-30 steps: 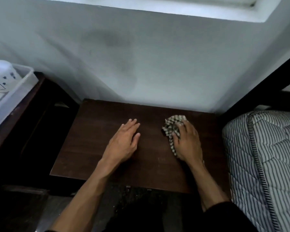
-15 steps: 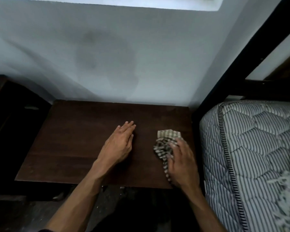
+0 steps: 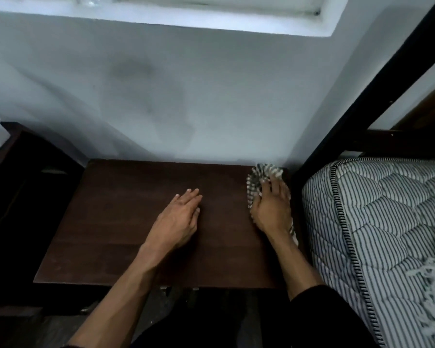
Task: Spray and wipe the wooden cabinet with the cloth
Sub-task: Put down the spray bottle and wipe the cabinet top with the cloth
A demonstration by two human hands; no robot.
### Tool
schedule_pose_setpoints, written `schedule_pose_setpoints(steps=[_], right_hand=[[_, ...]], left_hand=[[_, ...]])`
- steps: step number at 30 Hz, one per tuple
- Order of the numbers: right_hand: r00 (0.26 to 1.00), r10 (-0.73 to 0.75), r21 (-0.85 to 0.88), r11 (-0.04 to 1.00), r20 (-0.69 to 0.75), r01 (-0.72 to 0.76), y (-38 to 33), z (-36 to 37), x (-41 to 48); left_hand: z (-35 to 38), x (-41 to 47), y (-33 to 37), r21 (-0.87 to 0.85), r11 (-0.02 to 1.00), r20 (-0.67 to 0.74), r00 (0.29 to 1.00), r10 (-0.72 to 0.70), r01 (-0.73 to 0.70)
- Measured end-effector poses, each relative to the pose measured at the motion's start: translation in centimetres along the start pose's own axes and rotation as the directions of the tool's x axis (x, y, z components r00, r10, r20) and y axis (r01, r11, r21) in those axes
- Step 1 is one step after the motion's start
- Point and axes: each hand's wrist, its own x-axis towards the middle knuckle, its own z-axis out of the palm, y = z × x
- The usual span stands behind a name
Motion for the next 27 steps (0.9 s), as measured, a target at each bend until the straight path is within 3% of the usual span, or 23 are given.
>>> schedule_pose_setpoints(steps=[3, 6, 7, 8, 9, 11, 13, 14, 15, 17, 19, 20, 21, 23, 25, 27], right_hand=[[0.988, -0.148, 0.025, 0.989, 0.051, 0.147, -5.9, 0.7, -5.3], [0.834, -0.529, 0.123, 0.848, 0.158, 0.515, -7.8, 0.7, -8.1], [0.784, -0.595, 0.149, 0.804, 0.175, 0.576, -6.8, 0.3, -7.7], [0.781, -0.604, 0.135, 0.797, 0.158, 0.589, -6.3, 0.4, -6.8], [0.832, -0.542, 0.100, 0.840, 0.120, 0.533, -5.6, 0.3, -5.6], [0.973, -0.230, 0.073, 0.971, 0.014, 0.228, -5.6, 0.4, -2.8], [0.995, 0.075, 0.049, 0.996, -0.058, -0.073, -8.3, 1.4, -1.0], [0.992, 0.107, 0.036, 0.994, -0.067, -0.105, -10.5, 2.2, -0.8], [0.997, 0.057, 0.033, 0.998, -0.058, -0.056, -12.9, 3.0, -1.2], [0.976, -0.219, 0.038, 0.975, 0.020, 0.218, -16.8, 4.2, -3.3], [0.880, -0.466, 0.057, 0.885, 0.096, 0.462, -17.2, 4.2, -4.8], [0.859, -0.504, 0.064, 0.864, 0.092, 0.500, -16.0, 3.8, -4.0], [0.877, -0.477, 0.054, 0.879, 0.057, 0.474, -14.2, 3.4, -2.9], [0.965, -0.261, 0.048, 0.964, -0.009, 0.262, -10.2, 2.4, -0.6], [0.995, -0.084, 0.035, 0.996, -0.049, 0.086, -7.5, 1.5, 1.3], [0.997, -0.058, 0.007, 0.998, -0.050, 0.058, -6.8, 1.2, 2.5]], left_hand=[[-0.8, 0.8, -2.2, 0.002, 1.000, -0.046, 0.999, 0.029, -0.029], [-2.4, 1.7, -5.0, -0.012, 0.999, -0.074, 0.996, 0.047, -0.048], [-2.8, 1.8, -5.6, -0.016, 0.999, -0.071, 0.996, 0.046, -0.047], [-3.2, 1.8, -6.9, -0.022, 0.999, -0.072, 0.996, 0.045, -0.046], [-3.6, 1.8, -7.7, -0.025, 0.999, -0.073, 0.996, 0.044, -0.046], [-4.1, 1.6, -9.5, -0.038, 0.999, -0.086, 0.996, 0.033, -0.036], [-4.5, 1.4, -10.8, -0.058, 0.998, -0.108, 0.994, 0.008, -0.014], [-4.7, 1.4, -11.3, -0.071, 0.997, -0.118, 0.993, -0.006, -0.002], [-4.8, 1.5, -11.7, -0.081, 0.997, -0.121, 0.993, -0.016, 0.006], [-4.8, 1.8, -12.4, -0.099, 0.995, -0.128, 0.992, -0.023, 0.011], [-4.9, 2.2, -12.8, -0.122, 0.992, -0.141, 0.989, -0.042, 0.025], [-5.0, 2.3, -12.8, -0.132, 0.991, -0.141, 0.989, -0.054, 0.035], [-5.1, 2.3, -12.8, -0.138, 0.990, -0.141, 0.988, -0.058, 0.038], [-5.2, 2.1, -12.5, -0.133, 0.991, -0.140, 0.989, -0.054, 0.035], [-5.2, 1.7, -11.8, -0.129, 0.991, -0.153, 0.987, -0.057, 0.037], [-5.2, 1.5, -10.8, -0.118, 0.992, -0.176, 0.982, -0.065, 0.044]])
